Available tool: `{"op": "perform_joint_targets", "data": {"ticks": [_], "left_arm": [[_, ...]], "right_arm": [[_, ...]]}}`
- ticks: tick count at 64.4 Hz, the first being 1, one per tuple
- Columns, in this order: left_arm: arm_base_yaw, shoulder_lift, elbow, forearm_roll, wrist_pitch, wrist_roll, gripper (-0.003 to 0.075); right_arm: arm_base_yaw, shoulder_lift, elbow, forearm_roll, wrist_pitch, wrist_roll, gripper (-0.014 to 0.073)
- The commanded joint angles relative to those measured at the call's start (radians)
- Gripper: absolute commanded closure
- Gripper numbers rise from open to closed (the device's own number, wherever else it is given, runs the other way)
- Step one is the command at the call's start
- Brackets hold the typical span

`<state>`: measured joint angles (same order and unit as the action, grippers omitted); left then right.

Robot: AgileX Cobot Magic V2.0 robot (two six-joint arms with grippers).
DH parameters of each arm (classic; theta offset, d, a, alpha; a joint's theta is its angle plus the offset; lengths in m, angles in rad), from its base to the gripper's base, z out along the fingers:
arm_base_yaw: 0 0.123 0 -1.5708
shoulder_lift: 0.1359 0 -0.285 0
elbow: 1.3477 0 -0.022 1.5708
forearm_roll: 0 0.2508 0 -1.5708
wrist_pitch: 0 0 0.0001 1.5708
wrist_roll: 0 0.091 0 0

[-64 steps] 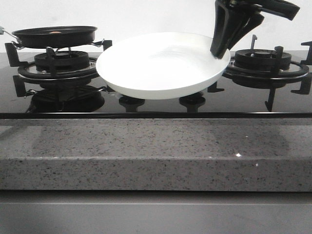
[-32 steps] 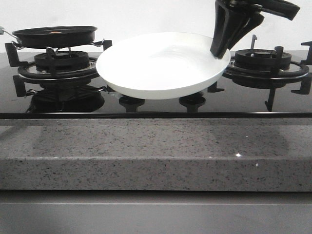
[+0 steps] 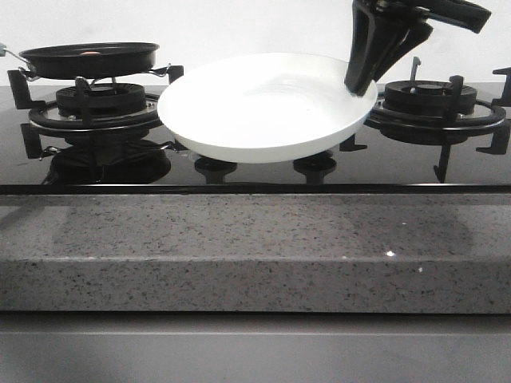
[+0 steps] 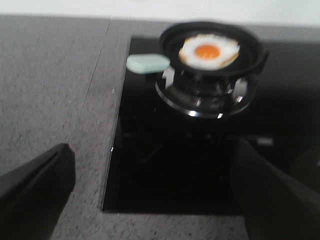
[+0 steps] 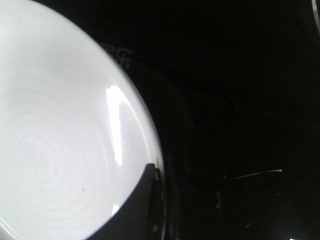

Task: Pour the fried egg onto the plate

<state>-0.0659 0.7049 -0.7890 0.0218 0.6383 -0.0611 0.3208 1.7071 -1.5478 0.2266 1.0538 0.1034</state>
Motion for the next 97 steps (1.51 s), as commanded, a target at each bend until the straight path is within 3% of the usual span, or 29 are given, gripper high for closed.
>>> {"op": "perform_joint_targets", "data": {"ticks": [1, 9, 19, 37, 46, 56, 75, 97], "left_arm": [[0.019, 0.105, -0.089, 0.016, 0.009, -0.001, 0.0092], [0.089, 0.231, -0.16, -0.022, 0.055, -0.001, 0.0092], [0.202, 0.356, -0.234, -0.198, 0.063, 0.079, 0.0093], [0.388, 0.57, -0.324, -0.868, 0.126, 0.432, 0.0093], [0.417, 0.693, -0.329, -1.221, 0.184, 0.56, 0.0093], [0.415, 0.809, -0.329, -1.451, 0.235, 0.633, 0.0093], [0.415, 0.95, -0.329, -1.68, 0.34, 0.701, 0.0106], [0.415, 1.002, -0.329, -1.788, 0.366, 0.713, 0.0246]], "right_arm": [[0.002, -0.054, -0.024, 0.009, -0.032, -0.011, 0.0662], [0.002, -0.054, -0.024, 0.009, -0.032, -0.011, 0.0662], [0.002, -0.054, -0.024, 0.009, -0.032, -0.011, 0.0662], [0.002, -0.054, -0.024, 0.009, -0.032, -0.011, 0.0662], [0.002, -0.054, -0.024, 0.009, -0.032, -0.011, 0.0662], [0.002, -0.054, -0.024, 0.009, -0.032, -0.011, 0.0662], [0.002, -0.054, -0.024, 0.009, -0.032, -0.011, 0.0662], [0.002, -0.054, -0.024, 0.009, -0.032, -0.011, 0.0662]]}}
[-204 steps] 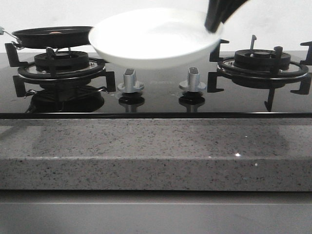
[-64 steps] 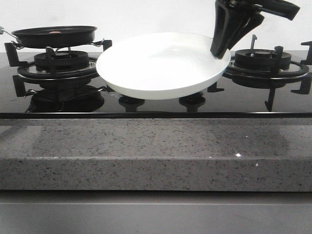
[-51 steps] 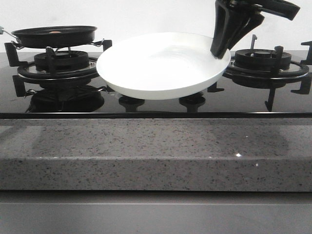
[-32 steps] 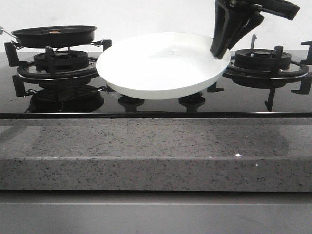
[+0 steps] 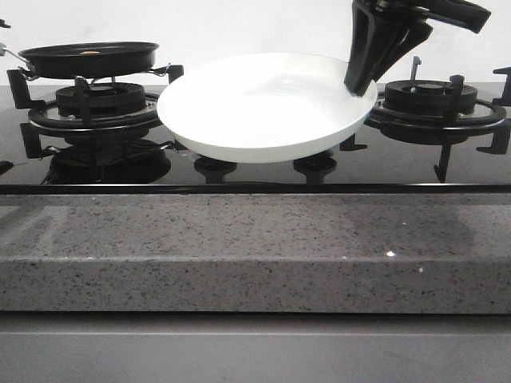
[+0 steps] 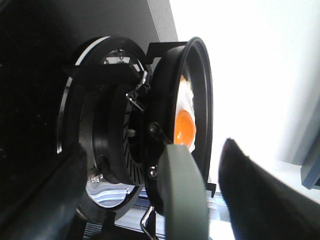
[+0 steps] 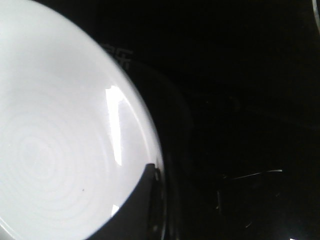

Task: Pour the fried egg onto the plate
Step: 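Grasp the pan's green handle with the left gripper and lift it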

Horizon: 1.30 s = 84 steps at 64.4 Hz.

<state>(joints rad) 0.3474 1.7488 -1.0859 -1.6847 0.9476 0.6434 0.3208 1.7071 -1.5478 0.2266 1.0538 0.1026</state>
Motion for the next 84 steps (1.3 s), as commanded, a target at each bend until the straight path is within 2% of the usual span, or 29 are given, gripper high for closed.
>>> {"op": "perform_joint_targets", "data": {"ticks": [1, 31, 66, 84], "left_arm": [[0.002, -0.042, -0.032, -0.087, 0.057, 0.009, 0.0252], [0.002, -0.036, -0.032, -0.099, 0.064, 0.01, 0.0363], [0.002, -0.036, -0.032, -0.101, 0.116, 0.01, 0.0739], [0.002, -0.053, -0.032, -0.113, 0.189, 0.039, 0.0739]], "right_arm": [[0.002, -0.054, -0.024, 0.009, -0.032, -0.01, 0.0662], [0.002, -0.054, -0.024, 0.009, -0.032, -0.01, 0.0662], [0.002, -0.054, -0.024, 0.009, -0.032, -0.01, 0.0662], [0.002, -0.054, -0.024, 0.009, -0.032, -0.01, 0.0662]]}}
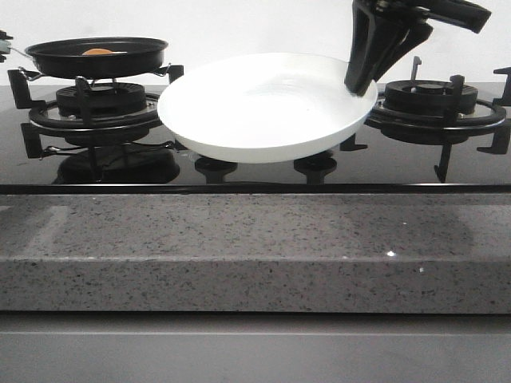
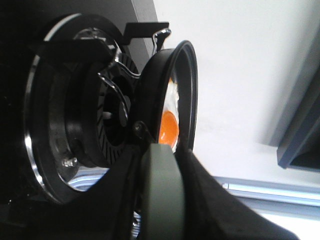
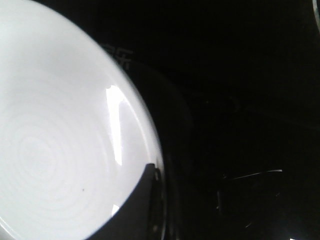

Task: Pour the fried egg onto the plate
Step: 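Grasp the pan's green handle with the left gripper and lift it, then tilt the pan over the plate with the left gripper, sliding the egg out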

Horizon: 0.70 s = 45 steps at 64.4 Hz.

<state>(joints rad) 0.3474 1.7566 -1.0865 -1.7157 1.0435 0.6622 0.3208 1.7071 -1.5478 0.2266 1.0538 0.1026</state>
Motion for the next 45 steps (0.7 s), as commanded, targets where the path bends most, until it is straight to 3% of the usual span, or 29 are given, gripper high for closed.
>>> {"op": "perform_joint_targets", "data": {"ticks": [1, 17, 30, 45], "left_arm": [[0.002, -0.065, -0.032, -0.082, 0.093, 0.027, 0.0739], [-0.013, -0.193, -0.022, -0.055, 0.094, 0.089, 0.0739], [-0.111, -0.352, 0.019, -0.011, -0.059, 0.138, 0.0739], [-0.292, -0.487, 0.018, 0.13, -0.273, 0.175, 0.0739]], "right_arm": [[0.002, -0.054, -0.024, 0.009, -0.032, -0.01, 0.0662], [0.002, -0.054, -0.024, 0.009, -0.032, -0.01, 0.0662], [0.002, -0.054, -0.024, 0.009, -0.032, -0.01, 0.0662], [0.002, -0.054, -0.024, 0.009, -0.032, -0.01, 0.0662]]}}
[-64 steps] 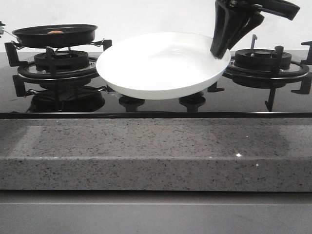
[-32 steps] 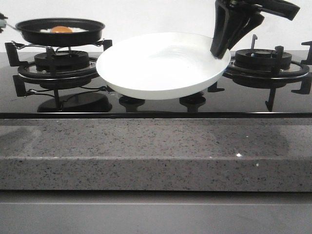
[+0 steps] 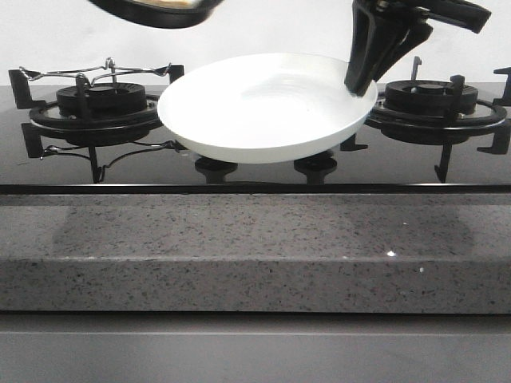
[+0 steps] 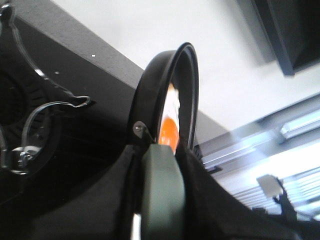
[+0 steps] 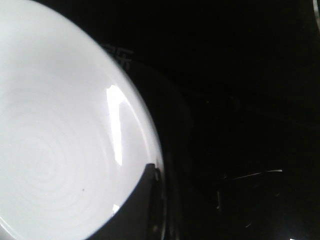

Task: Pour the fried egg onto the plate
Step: 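Tilt the pan over the plate with the left gripper, sliding the egg out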

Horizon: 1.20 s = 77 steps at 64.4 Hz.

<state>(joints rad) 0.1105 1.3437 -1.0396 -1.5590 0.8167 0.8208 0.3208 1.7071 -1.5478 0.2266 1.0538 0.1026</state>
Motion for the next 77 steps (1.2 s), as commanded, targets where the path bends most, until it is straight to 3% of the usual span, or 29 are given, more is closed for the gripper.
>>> {"op": "perform_joint_targets", "data": {"ticks": [1, 19, 45, 56, 77], "left_arm": [[-0.066, -0.081, -0.029, -0.012, -0.069, 0.017, 0.0739], [-0.277, -0.173, -0.029, 0.227, -0.271, 0.065, 0.0739], [-0.591, -0.218, -0.029, 0.543, -0.597, 0.4, 0.0739], [-0.652, -0.218, -0.029, 0.687, -0.657, 0.406, 0.0739], [-0.657, -0.218, -0.029, 0.694, -0.664, 0.406, 0.0739]], "right_arm": [[0.002, -0.054, -0.024, 0.009, -0.032, -0.01, 0.0662], [0.002, -0.054, -0.024, 0.009, -0.032, -0.01, 0.0662], [0.002, -0.054, -0.024, 0.009, -0.032, -0.01, 0.0662], [0.002, -0.054, -0.024, 0.009, -0.032, -0.01, 0.0662], [0.002, -0.054, -0.024, 0.009, -0.032, -0.01, 0.0662]]}}
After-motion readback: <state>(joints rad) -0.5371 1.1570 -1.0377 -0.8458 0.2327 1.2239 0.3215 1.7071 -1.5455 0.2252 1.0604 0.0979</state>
